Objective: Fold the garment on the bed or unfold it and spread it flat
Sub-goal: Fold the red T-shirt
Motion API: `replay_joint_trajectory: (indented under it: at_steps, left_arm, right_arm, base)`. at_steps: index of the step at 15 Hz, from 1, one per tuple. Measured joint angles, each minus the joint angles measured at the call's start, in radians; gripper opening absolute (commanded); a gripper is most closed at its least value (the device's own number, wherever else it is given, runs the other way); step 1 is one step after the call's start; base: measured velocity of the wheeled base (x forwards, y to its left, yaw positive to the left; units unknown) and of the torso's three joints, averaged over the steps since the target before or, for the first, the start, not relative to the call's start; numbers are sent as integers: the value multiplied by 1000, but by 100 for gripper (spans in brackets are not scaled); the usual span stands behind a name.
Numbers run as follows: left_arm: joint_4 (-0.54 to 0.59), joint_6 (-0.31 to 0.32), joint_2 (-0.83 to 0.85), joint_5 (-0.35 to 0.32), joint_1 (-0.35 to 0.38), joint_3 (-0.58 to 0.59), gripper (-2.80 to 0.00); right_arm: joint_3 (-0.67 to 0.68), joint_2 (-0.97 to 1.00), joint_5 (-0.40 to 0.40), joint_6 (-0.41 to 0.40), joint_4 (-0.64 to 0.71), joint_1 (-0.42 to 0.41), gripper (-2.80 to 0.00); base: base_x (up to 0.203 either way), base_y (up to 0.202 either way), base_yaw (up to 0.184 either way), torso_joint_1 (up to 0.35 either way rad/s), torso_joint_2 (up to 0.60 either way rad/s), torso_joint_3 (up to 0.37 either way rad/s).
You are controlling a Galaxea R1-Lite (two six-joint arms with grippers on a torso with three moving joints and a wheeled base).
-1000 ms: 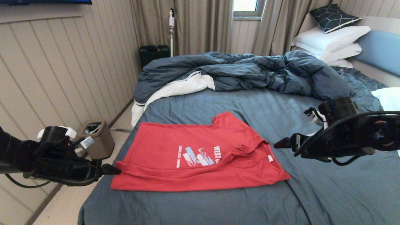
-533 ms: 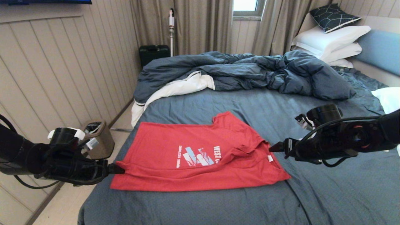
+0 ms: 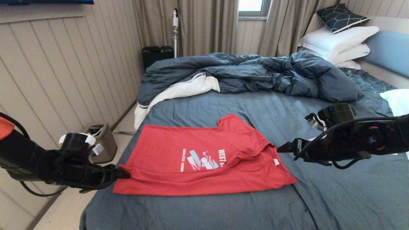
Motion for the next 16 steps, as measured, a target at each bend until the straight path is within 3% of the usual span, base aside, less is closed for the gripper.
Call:
replay_joint_trajectory:
  at_steps: [8,12,14,16]
  left_arm:
    - [-59,-12,44,75,-56,-15,0]
    - [-60,-13,60,77,-56,-13,0]
    - [-61,-12,63,76,-59,-8,-280]
    - [-63,-7,64,77,-63,-4,-280]
  right_arm:
    - [0,-35,-3,-4,1,-1,0]
    - [5,-54,-3,-4,3,-3,0]
    - [7,-59,-4,-3,3,-3,0]
    - [8,-62,-4,-4,3,-3,0]
  base:
    - [0,0,0,0,0,0]
    - [0,0,0,0,0,0]
    - [0,0,0,0,0,0]
    - [0,0,0,0,0,0]
